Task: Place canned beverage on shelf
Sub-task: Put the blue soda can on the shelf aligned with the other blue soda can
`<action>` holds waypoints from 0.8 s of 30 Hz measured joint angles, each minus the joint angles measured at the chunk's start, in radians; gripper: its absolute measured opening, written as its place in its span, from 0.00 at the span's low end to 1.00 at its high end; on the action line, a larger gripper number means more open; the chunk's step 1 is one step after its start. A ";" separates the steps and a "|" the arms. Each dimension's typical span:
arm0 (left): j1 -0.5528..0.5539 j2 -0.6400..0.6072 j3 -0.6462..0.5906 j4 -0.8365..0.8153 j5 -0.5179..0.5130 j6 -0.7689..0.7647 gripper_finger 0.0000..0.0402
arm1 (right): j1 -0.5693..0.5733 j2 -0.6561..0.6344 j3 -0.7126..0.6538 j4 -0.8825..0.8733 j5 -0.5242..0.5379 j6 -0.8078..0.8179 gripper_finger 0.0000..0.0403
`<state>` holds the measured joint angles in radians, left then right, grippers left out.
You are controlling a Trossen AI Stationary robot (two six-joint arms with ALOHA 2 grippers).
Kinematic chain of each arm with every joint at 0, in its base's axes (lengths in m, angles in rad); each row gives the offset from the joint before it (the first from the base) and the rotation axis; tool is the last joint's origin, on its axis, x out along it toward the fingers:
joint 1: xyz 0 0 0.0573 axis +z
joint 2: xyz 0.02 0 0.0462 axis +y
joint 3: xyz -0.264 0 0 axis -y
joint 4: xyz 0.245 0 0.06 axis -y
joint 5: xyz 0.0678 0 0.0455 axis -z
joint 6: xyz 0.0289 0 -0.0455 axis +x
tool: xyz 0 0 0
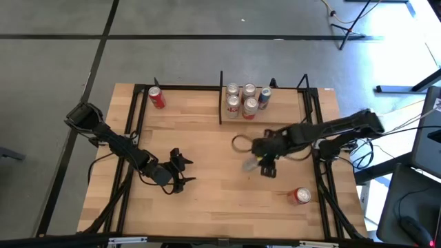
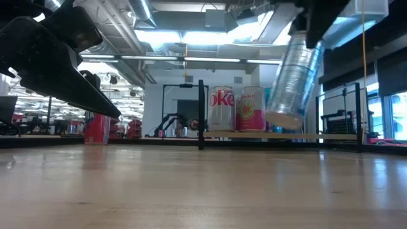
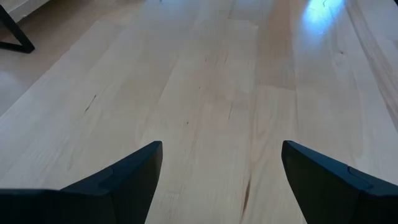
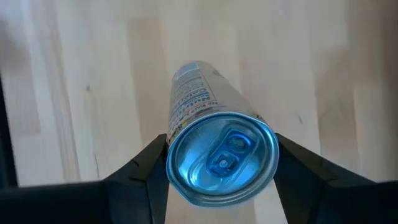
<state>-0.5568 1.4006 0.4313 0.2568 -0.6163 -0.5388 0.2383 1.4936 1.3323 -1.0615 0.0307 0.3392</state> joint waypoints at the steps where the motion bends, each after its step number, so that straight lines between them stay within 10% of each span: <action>1: 0.000 0.000 0.000 0.000 0.000 0.000 0.79 | 0.016 0.038 0.035 -0.006 0.007 -0.030 0.50; 9: 0.000 0.000 0.000 0.000 0.000 0.000 0.79 | 0.106 0.315 0.304 -0.121 0.046 -0.169 0.50; 24: 0.000 0.000 0.000 0.006 0.000 -0.008 0.79 | 0.016 0.428 0.436 -0.298 0.011 0.334 0.55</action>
<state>-0.5568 1.4006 0.4313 0.2630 -0.6159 -0.5465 0.2545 1.9221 1.7683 -1.3599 0.0412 0.6727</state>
